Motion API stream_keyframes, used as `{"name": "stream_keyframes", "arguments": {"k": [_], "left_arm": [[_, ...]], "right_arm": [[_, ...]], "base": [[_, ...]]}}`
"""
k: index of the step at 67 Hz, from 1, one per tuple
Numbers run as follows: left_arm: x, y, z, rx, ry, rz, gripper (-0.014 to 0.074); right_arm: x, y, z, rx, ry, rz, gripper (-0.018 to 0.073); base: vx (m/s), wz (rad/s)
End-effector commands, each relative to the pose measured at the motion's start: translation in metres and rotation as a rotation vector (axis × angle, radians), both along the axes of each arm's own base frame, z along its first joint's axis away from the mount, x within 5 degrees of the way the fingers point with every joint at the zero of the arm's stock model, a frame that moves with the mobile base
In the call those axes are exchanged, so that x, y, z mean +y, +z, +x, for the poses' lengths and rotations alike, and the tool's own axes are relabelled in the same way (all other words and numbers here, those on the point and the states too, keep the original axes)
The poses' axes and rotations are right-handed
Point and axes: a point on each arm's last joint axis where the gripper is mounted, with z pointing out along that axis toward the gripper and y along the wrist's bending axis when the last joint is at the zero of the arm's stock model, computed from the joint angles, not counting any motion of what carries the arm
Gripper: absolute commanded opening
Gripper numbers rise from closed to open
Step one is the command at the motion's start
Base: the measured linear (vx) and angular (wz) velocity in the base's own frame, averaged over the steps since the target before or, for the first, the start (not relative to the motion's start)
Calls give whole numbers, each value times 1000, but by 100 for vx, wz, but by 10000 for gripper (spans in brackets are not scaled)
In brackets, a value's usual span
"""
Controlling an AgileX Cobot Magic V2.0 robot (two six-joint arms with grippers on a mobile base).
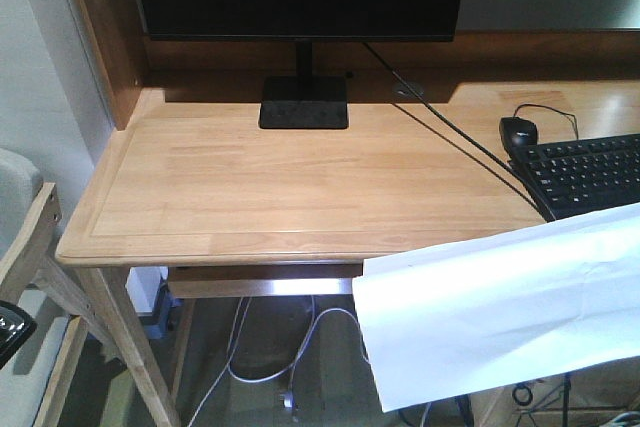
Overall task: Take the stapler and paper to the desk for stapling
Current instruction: 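Approach the desk edge, holding stapler and paper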
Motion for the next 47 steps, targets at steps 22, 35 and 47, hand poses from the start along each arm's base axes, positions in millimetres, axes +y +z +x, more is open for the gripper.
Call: {"name": "stream_keyframes", "arguments": {"k": [22, 35, 47], "left_arm": [[-2, 17, 2, -113, -11, -57, -7], [-2, 17, 2, -113, -11, -57, -7], [-2, 17, 2, -113, -11, -57, -7]], "right_arm": [[1, 13, -2, -73, 21, 22, -6], [1, 13, -2, -73, 21, 22, -6], [1, 13, -2, -73, 21, 22, -6]], "base": [[10, 4], [8, -1], [9, -3]]}}
